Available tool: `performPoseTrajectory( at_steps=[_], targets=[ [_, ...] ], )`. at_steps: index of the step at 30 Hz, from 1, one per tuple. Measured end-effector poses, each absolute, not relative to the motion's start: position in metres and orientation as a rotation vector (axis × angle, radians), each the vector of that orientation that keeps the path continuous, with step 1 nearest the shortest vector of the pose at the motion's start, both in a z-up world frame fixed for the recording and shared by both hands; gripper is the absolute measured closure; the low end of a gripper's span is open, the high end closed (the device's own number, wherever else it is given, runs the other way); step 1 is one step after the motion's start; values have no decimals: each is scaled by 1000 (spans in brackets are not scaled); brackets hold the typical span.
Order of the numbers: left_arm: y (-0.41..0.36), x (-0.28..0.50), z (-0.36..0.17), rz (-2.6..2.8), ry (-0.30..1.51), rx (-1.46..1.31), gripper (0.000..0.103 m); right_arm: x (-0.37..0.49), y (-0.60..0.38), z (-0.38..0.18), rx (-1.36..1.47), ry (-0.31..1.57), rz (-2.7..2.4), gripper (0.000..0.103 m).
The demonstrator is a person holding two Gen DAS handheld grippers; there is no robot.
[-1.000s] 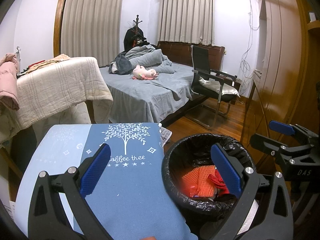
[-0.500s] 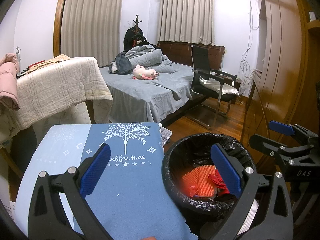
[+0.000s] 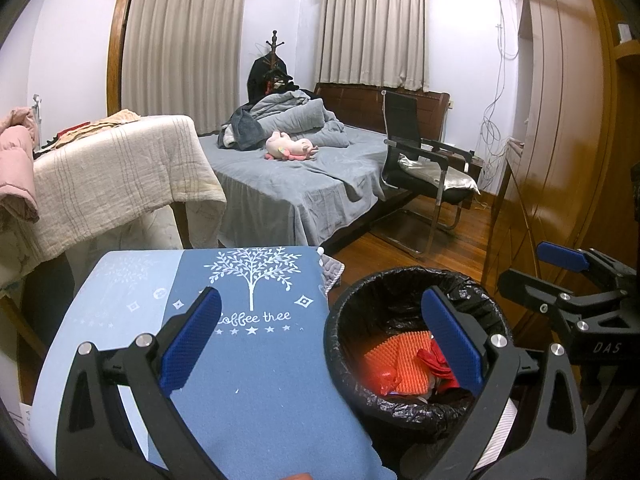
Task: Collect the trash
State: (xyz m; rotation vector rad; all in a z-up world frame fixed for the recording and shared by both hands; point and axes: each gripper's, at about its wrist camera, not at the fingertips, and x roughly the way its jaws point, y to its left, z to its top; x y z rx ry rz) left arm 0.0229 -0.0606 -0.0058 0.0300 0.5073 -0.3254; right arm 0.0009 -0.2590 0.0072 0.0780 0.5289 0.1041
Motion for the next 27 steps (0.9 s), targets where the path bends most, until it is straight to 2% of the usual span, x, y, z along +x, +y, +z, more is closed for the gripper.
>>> performPoseTrajectory(
  at_steps=[27],
  targets=[
    [-61,23,-6,-326,509,32,6,-1,-253,8,79,536,102,6]
  ],
)
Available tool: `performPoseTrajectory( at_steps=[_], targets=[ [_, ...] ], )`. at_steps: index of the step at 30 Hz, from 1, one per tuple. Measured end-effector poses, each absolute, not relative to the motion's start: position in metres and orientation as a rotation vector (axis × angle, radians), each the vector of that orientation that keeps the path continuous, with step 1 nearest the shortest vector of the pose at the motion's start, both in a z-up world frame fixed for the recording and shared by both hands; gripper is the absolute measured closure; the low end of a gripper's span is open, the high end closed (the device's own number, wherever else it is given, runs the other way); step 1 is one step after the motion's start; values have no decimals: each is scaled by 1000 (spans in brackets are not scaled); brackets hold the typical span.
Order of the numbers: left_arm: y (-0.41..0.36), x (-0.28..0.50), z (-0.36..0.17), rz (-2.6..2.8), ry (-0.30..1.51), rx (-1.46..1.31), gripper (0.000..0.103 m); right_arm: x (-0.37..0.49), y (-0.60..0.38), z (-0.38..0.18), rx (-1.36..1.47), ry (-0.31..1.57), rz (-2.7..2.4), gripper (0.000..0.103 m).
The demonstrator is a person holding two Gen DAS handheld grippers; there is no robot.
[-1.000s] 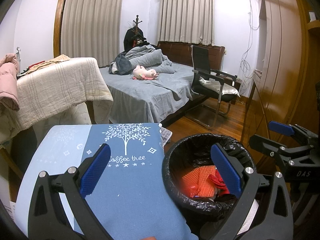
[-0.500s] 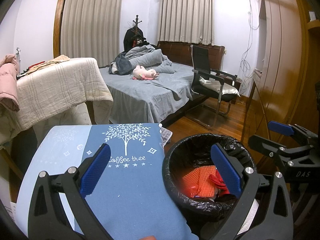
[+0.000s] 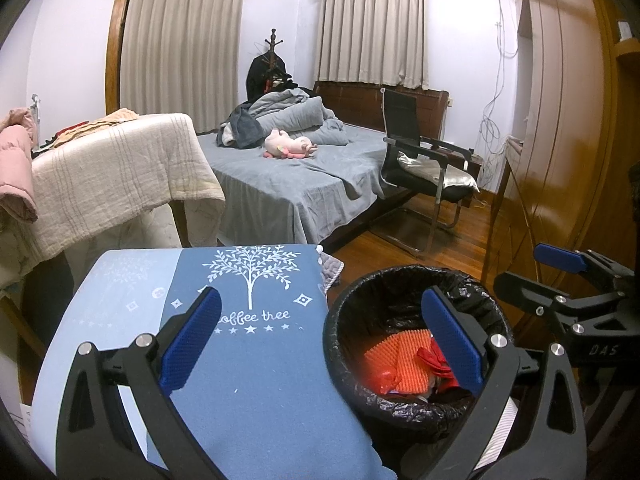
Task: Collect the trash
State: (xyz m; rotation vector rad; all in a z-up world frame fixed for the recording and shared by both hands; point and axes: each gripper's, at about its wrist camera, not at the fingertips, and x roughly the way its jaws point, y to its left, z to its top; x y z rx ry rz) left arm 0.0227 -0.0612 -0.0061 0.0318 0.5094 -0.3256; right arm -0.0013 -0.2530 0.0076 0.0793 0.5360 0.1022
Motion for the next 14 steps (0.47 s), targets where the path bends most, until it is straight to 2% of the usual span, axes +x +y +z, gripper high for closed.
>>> performPoseTrajectory(
  at_steps=[14],
  targets=[
    [-60,23,-7,-324,511,32,6,-1,-254,9,80,537,103,6]
  ],
)
